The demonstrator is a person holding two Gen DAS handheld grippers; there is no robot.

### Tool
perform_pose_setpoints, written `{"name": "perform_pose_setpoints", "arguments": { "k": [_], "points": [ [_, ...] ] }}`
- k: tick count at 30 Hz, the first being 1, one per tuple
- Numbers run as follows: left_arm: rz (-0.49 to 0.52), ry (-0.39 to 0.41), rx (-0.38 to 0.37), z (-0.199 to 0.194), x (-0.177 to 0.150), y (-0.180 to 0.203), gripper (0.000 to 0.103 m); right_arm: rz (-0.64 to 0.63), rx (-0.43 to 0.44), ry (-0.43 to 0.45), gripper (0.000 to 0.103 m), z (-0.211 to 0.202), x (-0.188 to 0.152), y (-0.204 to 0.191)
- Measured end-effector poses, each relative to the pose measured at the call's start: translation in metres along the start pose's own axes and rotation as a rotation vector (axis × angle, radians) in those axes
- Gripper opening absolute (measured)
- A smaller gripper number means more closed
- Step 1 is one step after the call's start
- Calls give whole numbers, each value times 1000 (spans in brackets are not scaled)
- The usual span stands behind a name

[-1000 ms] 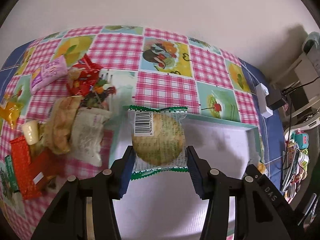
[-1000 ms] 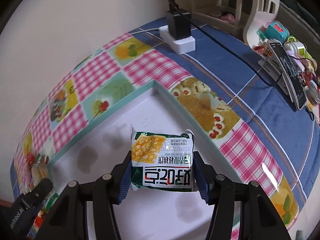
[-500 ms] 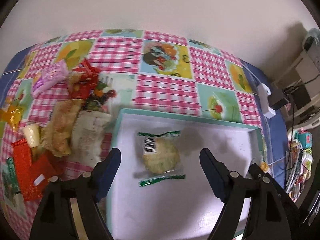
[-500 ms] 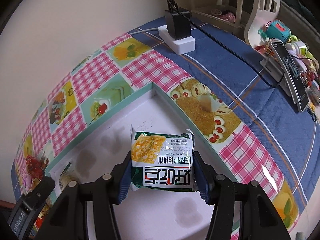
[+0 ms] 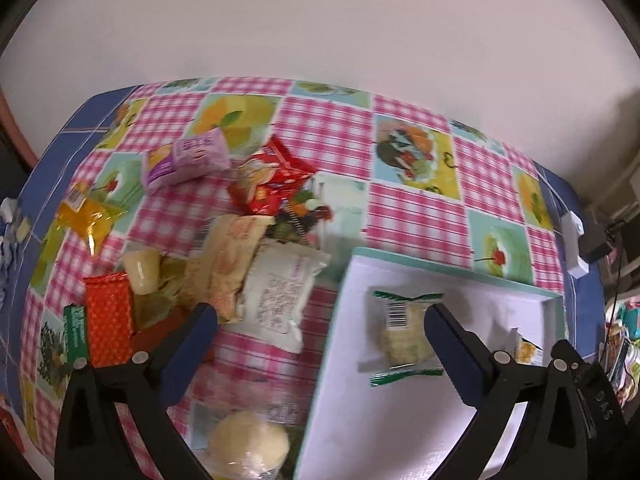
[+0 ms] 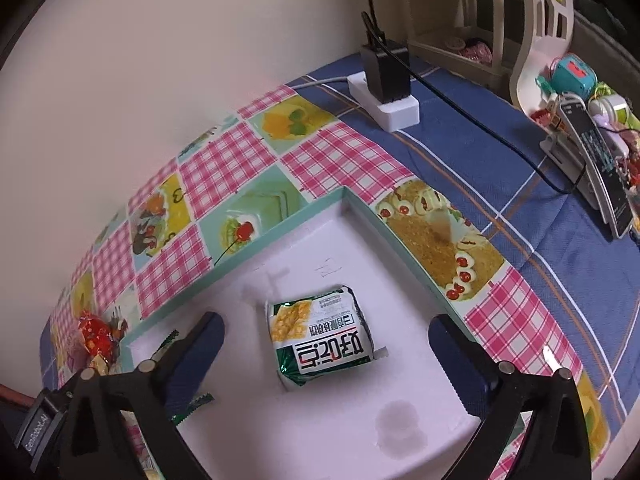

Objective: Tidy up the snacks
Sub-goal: 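Carry both packets into the white tray and open both tools to release them, then withdraw both open tools from the tray back toward the snack pile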

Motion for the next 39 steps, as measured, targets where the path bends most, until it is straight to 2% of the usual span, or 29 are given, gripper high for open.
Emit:
{"name": "perform_pose_setpoints", "arguments": {
  "k": [4,7,11,17,20,24,31,39],
  "points": [
    [-4,4,7,-7,-4,-6,103,-15,5,17,103,-8,-3,-3],
    [17,5,49,-14,-6,-11,103,-21,36,19,103,-15,-8,-6],
    [18,11,86,-27,-13,-22,103,-73,25,13,103,-20,-18,-12],
    [-19,7,131,-50,-22,-40,103,-92,46,-14,103,-29,-39,-17],
    [-36,0,134,-57,-31,-48,103,-121,69,-19,103,-40,-53,-29],
    [-33,-31,182,-64,-45,-63,103,-176,86,-38,103,-51,-79,-48],
    [-93,-51,220,-79,-63,-102,103,-258,106,-62,103,-67,-118,-71],
    [-209,-37,208,-97,-73,-148,103,-362,167,-91,103,-82,-159,-103]
  ]
}}
Point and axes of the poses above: each gripper's, at about its wrist camera, not at the fingertips, and z roughly the way its jaws point, y to its right, x to its top, the point moved 8 cm from there along z, roughly the way its jaws point, and after that the axes turned 15 degrees about -x, right-handed, at the moved point
